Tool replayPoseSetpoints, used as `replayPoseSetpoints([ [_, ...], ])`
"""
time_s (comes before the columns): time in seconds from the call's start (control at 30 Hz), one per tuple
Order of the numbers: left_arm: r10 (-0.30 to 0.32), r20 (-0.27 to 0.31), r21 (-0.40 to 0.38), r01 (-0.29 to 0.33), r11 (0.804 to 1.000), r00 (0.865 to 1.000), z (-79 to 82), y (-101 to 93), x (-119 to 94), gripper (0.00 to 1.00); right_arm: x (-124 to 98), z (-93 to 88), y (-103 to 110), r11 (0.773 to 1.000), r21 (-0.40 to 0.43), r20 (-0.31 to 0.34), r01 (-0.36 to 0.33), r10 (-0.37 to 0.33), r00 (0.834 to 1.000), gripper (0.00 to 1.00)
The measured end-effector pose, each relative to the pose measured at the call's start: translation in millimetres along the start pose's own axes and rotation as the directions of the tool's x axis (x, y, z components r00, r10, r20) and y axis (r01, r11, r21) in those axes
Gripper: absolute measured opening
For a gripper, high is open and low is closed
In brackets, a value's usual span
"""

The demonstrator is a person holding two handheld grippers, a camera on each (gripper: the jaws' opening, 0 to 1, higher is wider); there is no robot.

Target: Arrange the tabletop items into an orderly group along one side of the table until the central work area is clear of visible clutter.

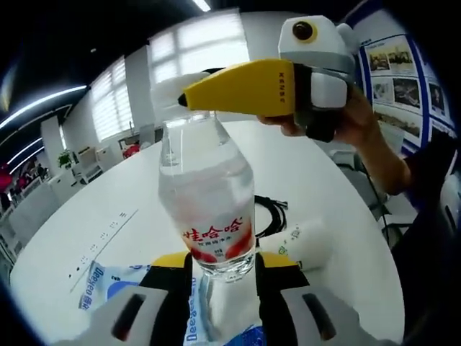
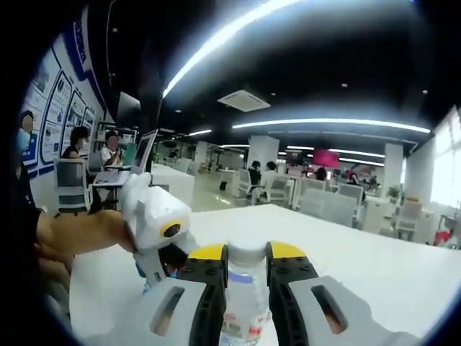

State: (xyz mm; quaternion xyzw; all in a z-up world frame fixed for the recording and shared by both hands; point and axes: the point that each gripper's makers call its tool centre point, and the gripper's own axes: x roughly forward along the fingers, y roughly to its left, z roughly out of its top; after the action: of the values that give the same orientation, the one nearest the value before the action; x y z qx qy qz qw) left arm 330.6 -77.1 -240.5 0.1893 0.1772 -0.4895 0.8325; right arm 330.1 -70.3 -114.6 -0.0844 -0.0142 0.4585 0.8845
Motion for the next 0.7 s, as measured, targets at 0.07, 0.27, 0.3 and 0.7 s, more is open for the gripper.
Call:
replayPoseSetpoints([
  [0.07, 0.011, 0.003, 0.001, -0.011, 1.000, 1.000, -0.1, 0.9, -3.8, 0.34, 1.3, 4.2, 4.2, 1.000, -0.011, 0.001, 0.000, 0.000, 1.000, 0.17],
  [0.27, 0.031, 0.012, -0.004, -0.031, 1.000, 0.999, -4.8, 3.4, -23.3, 0.34, 7.5, 16.7, 21.5, 0.999, -0.036, 0.006, -0.021, 0.021, 1.000, 0.17],
  [0.3, 0.032, 0.012, -0.004, -0.032, 0.999, 0.999, -5.1, 3.5, -24.8, 0.34, 8.0, 17.4, 22.7, 0.999, -0.036, 0.007, -0.022, 0.023, 1.000, 0.17],
  [0.7, 0.097, 0.030, -0.021, -0.096, 0.995, 0.995, -13.3, -0.6, -67.3, 0.35, 29.4, 40.0, 56.0, 0.995, -0.065, 0.025, -0.075, 0.077, 0.997, 0.17],
])
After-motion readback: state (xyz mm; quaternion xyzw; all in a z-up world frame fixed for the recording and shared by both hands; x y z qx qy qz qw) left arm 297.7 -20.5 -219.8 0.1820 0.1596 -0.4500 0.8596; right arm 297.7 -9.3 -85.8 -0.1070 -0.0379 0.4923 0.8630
